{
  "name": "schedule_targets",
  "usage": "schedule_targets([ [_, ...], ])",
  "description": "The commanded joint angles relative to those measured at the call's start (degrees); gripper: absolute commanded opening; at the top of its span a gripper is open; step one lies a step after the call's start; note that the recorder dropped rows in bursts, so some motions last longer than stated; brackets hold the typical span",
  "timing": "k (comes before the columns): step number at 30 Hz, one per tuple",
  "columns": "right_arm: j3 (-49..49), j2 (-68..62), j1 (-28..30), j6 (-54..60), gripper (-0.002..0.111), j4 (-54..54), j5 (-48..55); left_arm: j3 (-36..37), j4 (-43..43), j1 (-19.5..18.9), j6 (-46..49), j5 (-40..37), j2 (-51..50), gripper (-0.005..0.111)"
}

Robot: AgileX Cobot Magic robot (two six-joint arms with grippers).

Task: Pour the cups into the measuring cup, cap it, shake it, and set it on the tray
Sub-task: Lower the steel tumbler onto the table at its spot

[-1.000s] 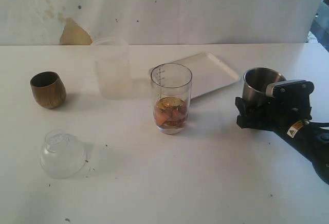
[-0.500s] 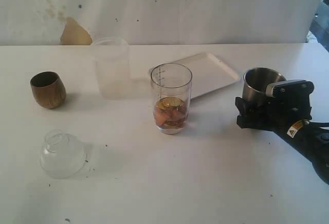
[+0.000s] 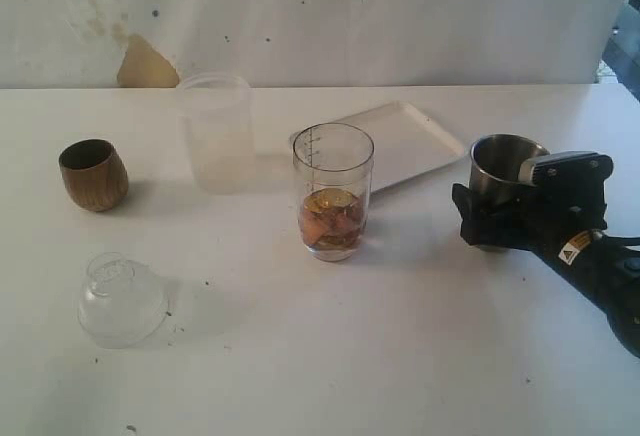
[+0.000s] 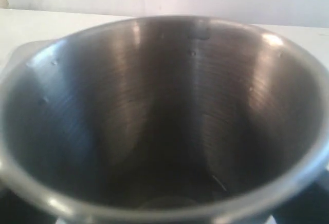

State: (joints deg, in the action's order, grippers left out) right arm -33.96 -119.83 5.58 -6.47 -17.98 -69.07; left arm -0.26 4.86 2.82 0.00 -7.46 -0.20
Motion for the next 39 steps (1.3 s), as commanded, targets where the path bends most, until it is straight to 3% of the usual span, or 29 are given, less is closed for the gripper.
schedule_targets([
  [1, -0.26, 0.17, 0.15, -1.63, 0.086, 0.16, -0.89, 0.26, 0.42, 0.24, 0.0, 0.17, 0.2, 0.001],
  [15, 1.84, 0.74, 0.15, -1.12, 0.086, 0.27, -0.89, 0.26, 0.42, 0.24, 0.0, 0.17, 0.2, 0.001],
  [39, 14.78, 15.97, 0.15, 2.44, 0.086, 3.39, 1.43, 0.26, 0.42, 0.24, 0.0, 0.17, 0.2, 0.001],
])
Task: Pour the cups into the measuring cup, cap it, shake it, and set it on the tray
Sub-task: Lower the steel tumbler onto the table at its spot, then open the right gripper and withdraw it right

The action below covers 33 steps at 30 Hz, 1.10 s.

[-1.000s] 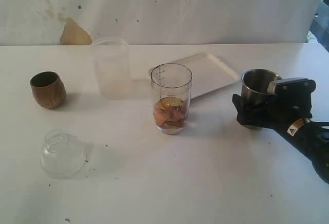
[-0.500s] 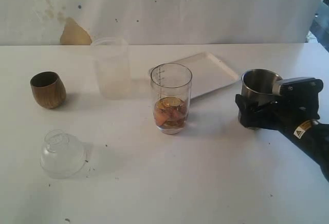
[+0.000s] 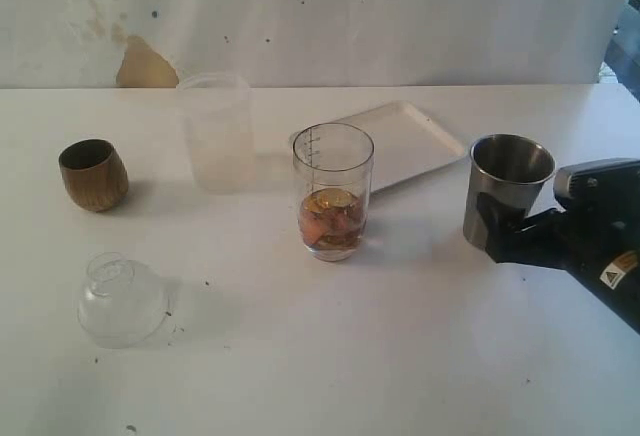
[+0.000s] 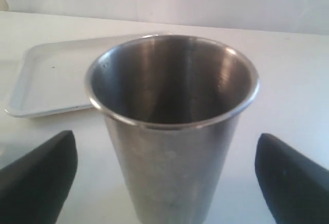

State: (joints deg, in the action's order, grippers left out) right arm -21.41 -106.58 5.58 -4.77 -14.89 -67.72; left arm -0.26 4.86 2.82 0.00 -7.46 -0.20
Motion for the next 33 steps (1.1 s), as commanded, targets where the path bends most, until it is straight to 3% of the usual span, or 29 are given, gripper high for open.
schedule_targets([
  [1, 2.78, 3.5, 0.15, 0.73, 0.086, 0.29, 0.09, 0.26, 0.42, 0.24, 0.0, 0.17, 0.2, 0.001],
  [18, 14.53, 20.54, 0.15, -1.76, 0.086, -0.32, 0.87, 0.26, 0.42, 0.24, 0.0, 0.17, 0.2, 0.001],
  [33, 14.41, 45.12, 0.15, -3.45, 0.085, 3.15, -0.57, 0.26, 0.42, 0.24, 0.0, 0.17, 0.2, 0.001],
])
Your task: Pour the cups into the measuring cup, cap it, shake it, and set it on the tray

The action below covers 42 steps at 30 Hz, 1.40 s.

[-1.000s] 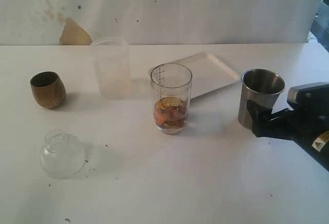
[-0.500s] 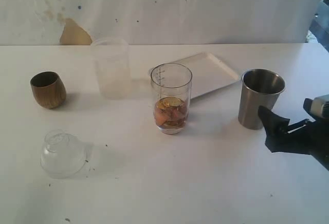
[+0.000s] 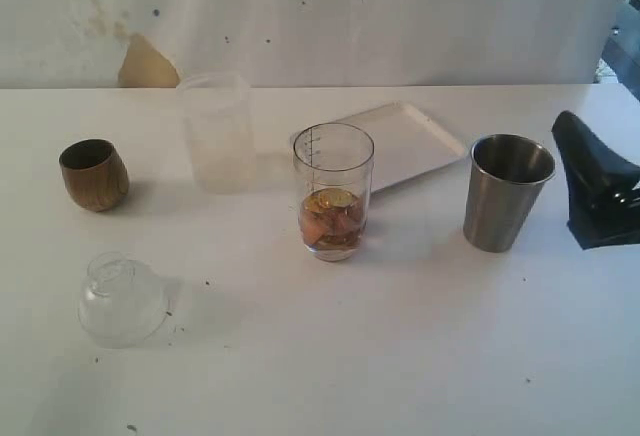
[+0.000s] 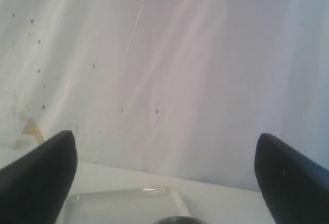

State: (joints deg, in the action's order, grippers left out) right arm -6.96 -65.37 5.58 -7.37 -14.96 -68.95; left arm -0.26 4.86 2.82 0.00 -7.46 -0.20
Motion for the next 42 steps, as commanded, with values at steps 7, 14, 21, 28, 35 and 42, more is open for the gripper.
schedule_targets([
  [7, -8.49, 10.71, 0.15, -2.26, 0.056, 7.92, 26.76, 0.26, 0.42, 0.24, 0.0, 0.17, 0.2, 0.001],
  [14, -22.3, 10.82, 0.15, -2.26, 0.012, 7.92, 60.38, 0.26, 0.42, 0.24, 0.0, 0.17, 0.2, 0.001],
  [21, -33.75, 6.91, 0.15, 0.91, 0.0, 6.5, 90.74, 0.26, 0.42, 0.24, 0.0, 0.17, 0.2, 0.001],
  [28, -39.21, 3.11, 0.15, 1.61, 0.0, 4.61, 108.84, 0.26, 0.42, 0.24, 0.0, 0.17, 0.2, 0.001],
  [35, -37.57, 11.77, 0.15, 1.74, 0.0, 7.75, 109.13, 0.26, 0.42, 0.24, 0.0, 0.17, 0.2, 0.001],
  [42, -32.83, 23.66, 0.15, 2.74, 0.0, 8.75, 104.16, 0.26, 0.42, 0.24, 0.0, 0.17, 0.2, 0.001],
])
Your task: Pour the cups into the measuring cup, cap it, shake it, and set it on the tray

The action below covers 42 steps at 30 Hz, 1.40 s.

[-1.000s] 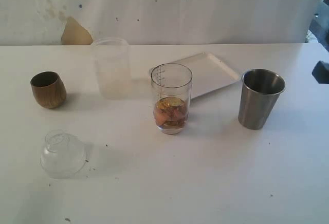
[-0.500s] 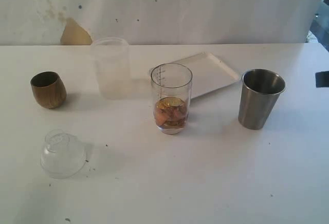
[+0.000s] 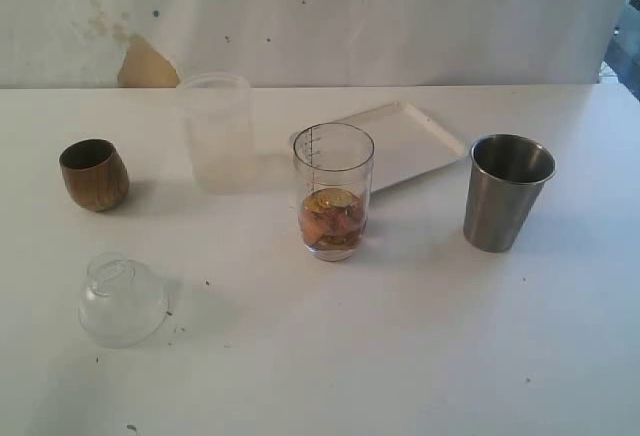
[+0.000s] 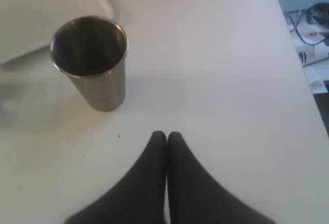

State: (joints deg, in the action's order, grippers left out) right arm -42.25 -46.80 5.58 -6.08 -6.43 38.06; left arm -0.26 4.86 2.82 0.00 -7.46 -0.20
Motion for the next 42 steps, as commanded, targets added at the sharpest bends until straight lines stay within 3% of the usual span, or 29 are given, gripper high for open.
schedule_targets([
  [1, 2.92, 6.47, 0.15, 1.55, 0.0, 0.48, -3.3, 0.26, 0.42, 0.24, 0.0, 0.17, 0.2, 0.001],
  [12, 3.71, 13.05, 0.15, 3.48, 0.0, 6.91, -0.32, 0.26, 0.42, 0.24, 0.0, 0.17, 0.2, 0.001],
  [27, 3.83, 30.19, 2.59, 3.33, 0.0, 3.4, 1.17, 0.26, 0.42, 0.24, 0.0, 0.17, 0.2, 0.001],
  [36, 10.0, 46.49, 1.16, 3.49, 0.0, 3.1, -0.13, 0.26, 0.42, 0.24, 0.0, 0.17, 0.2, 0.001],
  [42, 14.27, 46.8, 0.26, 3.49, 0.0, 3.24, -4.03, 0.26, 0.42, 0.24, 0.0, 0.31, 0.2, 0.001],
])
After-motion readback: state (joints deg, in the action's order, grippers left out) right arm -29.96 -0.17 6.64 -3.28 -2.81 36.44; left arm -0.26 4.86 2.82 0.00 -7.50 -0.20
